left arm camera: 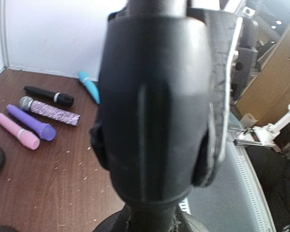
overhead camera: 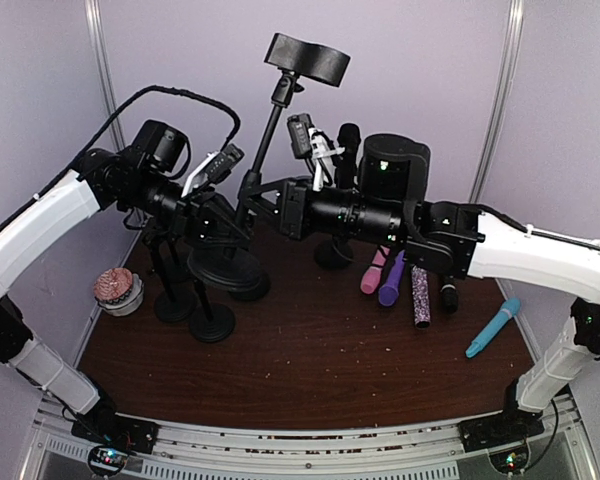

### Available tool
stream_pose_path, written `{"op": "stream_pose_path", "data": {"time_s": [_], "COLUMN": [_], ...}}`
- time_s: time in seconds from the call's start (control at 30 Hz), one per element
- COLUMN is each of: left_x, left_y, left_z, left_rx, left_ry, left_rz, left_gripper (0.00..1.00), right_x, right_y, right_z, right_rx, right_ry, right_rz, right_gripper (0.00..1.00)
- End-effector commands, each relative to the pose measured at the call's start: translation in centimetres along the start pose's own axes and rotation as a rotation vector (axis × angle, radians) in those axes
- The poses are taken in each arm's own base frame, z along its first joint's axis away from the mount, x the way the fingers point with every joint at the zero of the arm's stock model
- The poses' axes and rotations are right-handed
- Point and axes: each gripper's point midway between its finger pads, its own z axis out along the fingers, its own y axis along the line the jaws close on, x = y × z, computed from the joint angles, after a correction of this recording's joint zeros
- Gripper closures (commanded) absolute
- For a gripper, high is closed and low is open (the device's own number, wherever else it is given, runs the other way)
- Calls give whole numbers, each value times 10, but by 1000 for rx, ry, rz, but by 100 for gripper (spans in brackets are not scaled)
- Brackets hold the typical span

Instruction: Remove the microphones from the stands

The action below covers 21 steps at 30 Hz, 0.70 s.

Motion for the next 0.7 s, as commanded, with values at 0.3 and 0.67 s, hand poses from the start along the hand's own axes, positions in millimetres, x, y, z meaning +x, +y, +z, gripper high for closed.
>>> {"op": "stream_pose_path", "data": {"time_s": [0.3,0.67], "left_x": [-33,-40], "left_y": [-47,2], "left_z": [-14,-29], "left_rx": [193,-127], "left_ry": [-111,-64], "left_rz": [50,136], "left_gripper": [100,100], "right_x": [-36,-28], "right_y": [96,-32], "right_z": [-33,-31], "right_rx": [-498,256], "right_ry": [-57,-123], "right_rz": [-25,114], "right_gripper": [81,14]}}
